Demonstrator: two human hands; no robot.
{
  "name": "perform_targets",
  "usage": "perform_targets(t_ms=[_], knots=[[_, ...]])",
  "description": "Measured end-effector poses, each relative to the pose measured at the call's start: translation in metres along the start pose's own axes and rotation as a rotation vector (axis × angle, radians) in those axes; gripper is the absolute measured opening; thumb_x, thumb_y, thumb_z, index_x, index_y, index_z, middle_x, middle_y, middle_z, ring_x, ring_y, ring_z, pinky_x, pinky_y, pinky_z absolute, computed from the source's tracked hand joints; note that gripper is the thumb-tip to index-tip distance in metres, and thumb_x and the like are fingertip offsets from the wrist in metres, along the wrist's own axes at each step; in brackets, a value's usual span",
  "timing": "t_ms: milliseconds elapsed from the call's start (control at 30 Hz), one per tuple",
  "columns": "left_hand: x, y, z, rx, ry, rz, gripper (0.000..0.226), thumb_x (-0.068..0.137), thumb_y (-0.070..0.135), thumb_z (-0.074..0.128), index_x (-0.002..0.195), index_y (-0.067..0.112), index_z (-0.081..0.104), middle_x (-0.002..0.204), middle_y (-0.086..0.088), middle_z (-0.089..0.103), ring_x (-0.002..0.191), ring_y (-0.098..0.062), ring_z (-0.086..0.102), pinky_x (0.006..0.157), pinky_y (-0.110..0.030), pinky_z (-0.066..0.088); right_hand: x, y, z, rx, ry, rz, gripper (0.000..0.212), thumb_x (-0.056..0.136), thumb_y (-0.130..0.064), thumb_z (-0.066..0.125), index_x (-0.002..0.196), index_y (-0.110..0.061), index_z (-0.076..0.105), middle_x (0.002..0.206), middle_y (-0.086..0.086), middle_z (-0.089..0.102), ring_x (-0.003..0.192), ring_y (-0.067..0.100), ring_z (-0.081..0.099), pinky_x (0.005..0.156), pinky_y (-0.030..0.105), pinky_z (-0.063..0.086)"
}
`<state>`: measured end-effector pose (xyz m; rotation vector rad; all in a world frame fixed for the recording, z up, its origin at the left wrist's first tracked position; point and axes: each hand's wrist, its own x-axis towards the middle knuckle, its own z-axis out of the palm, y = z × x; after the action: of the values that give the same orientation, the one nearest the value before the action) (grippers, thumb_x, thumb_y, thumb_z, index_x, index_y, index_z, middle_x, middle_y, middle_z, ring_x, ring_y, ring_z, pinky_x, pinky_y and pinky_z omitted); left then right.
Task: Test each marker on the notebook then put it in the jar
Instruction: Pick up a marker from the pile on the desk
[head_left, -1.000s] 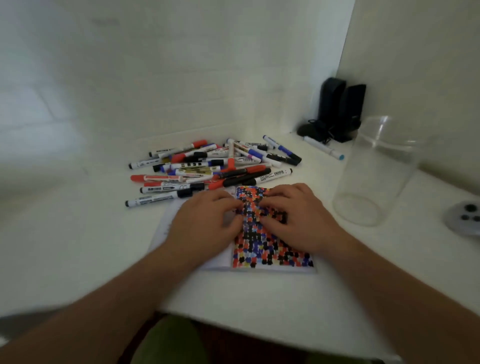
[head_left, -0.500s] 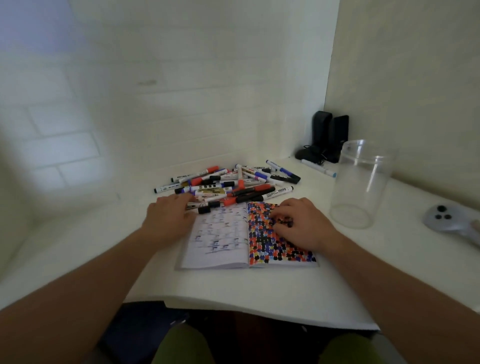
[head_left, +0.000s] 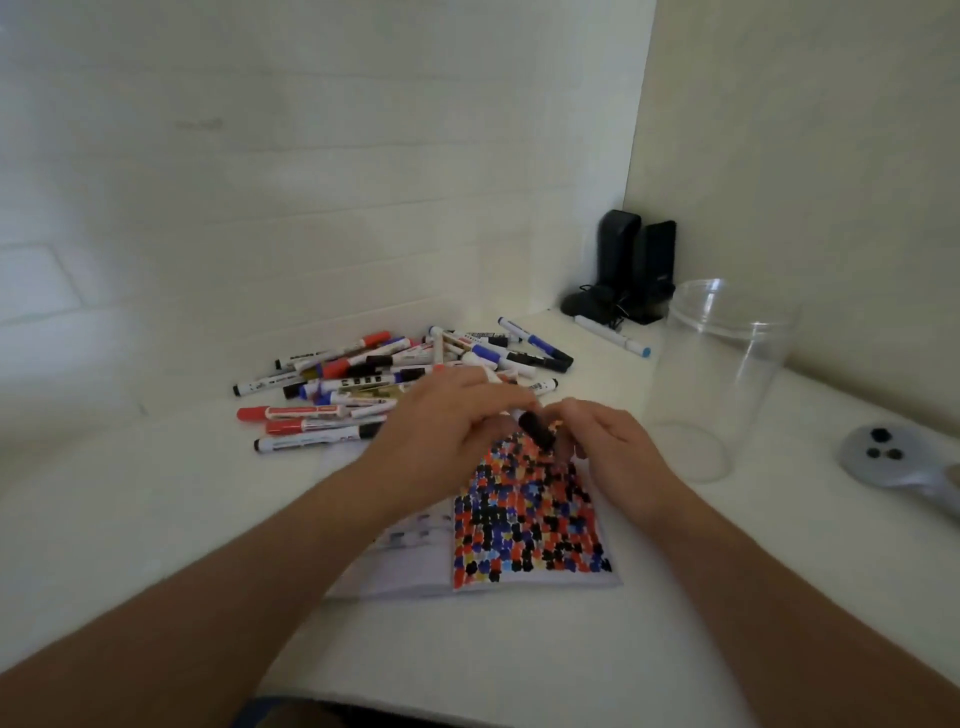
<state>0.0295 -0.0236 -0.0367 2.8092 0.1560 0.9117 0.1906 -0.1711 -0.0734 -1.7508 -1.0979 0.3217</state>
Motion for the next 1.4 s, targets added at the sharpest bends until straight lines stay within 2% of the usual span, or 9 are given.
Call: perform_targets(t_ms=[100,167,300,500,733,867,1033,1233,1400], knots=[[-0.002,-0.005,0.020,-0.131,-0.124,0.024,0.033,0.096,0.021,0.066,0.125,0.036,0.064,0.106,0.019,0.062,0.098,0.007,0.050,0.085,-0.011,0.039,-0.004,-0.006,-0.007,0.099,-0.010,0.026,0.052,0.105,-0.057,0.031,0.097,-0.035,0.077,0.070,-0.002,0.064,0.069,0.002,0.058,0.076,0.024,0.044],[-0.003,-0.010,0.025,-0.162,-0.191,0.060,0.043,0.086,0.014,0.072,0.123,0.034,0.063,0.119,0.018,0.062,0.112,0.005,0.052,0.096,-0.020,0.048,-0.002,-0.009,-0.008,0.117,-0.041,0.016,0.036,0.106,-0.047,0.047,0.087,-0.034,0.075,0.068,-0.003,0.064,0.067,0.005,0.058,0.073,0.024,0.047],[-0.007,-0.014,0.021,-0.285,-0.298,0.074,0.057,0.069,0.015,0.069,0.124,0.028,0.060,0.128,0.015,0.056,0.124,-0.004,0.052,0.105,-0.021,0.044,0.003,-0.012,-0.006,0.298,0.001,0.058,0.010,0.098,-0.024,0.069,0.107,-0.020,0.073,0.081,0.000,0.073,0.071,0.005,0.064,0.069,0.017,0.052],[-0.010,-0.011,0.025,-0.381,-0.243,-0.129,0.024,0.095,0.047,0.066,0.103,0.038,0.045,0.087,0.014,0.059,0.074,-0.004,0.056,0.059,-0.019,0.044,-0.002,-0.011,-0.001,0.368,0.034,0.005,0.010,0.092,-0.003,0.071,0.088,-0.010,0.066,0.067,-0.008,0.062,0.060,0.000,0.055,0.057,0.015,0.045],[-0.016,-0.008,0.032,-0.301,-0.234,0.013,0.016,0.108,0.041,0.042,0.121,0.038,0.049,0.095,0.025,0.052,0.092,0.005,0.052,0.076,-0.011,0.039,-0.014,-0.023,0.012,0.369,0.054,-0.044,0.031,0.084,-0.034,0.072,0.081,-0.006,0.058,0.061,0.000,0.061,0.054,0.009,0.054,0.052,0.021,0.045],[-0.017,-0.005,0.028,-0.307,-0.257,0.042,0.010,0.105,0.048,0.038,0.105,0.044,0.047,0.079,0.023,0.054,0.075,-0.004,0.056,0.061,-0.017,0.041,-0.019,-0.027,0.015,0.379,-0.032,-0.002,0.015,0.097,-0.019,0.067,0.088,-0.008,0.062,0.068,0.007,0.068,0.057,0.013,0.061,0.052,0.023,0.050],[-0.015,-0.003,0.022,-0.388,-0.298,0.009,0.010,0.106,0.045,0.045,0.106,0.054,0.048,0.089,0.032,0.063,0.081,0.005,0.062,0.068,-0.020,0.048,-0.022,-0.029,0.015,0.449,-0.043,0.004,0.019,0.090,-0.024,0.068,0.085,-0.008,0.059,0.066,0.008,0.067,0.058,0.016,0.061,0.053,0.026,0.051],[-0.012,-0.009,0.026,-0.484,-0.336,-0.128,0.015,0.100,0.053,0.053,0.112,0.046,0.059,0.095,0.016,0.069,0.084,-0.007,0.065,0.075,-0.044,0.057,-0.024,-0.029,0.012,0.424,-0.051,-0.010,0.019,0.088,-0.026,0.071,0.075,-0.020,0.059,0.067,0.008,0.068,0.057,0.017,0.060,0.054,0.027,0.049],[-0.008,-0.012,0.005,-0.678,-0.505,-0.340,0.048,0.087,0.060,0.066,0.123,0.044,0.040,0.083,0.016,0.057,0.067,-0.001,0.052,0.064,-0.023,0.048,-0.016,-0.033,-0.004,0.663,0.020,0.103,0.020,0.093,-0.020,0.072,0.074,-0.018,0.063,0.067,0.006,0.060,0.059,0.017,0.054,0.052,0.028,0.045]])
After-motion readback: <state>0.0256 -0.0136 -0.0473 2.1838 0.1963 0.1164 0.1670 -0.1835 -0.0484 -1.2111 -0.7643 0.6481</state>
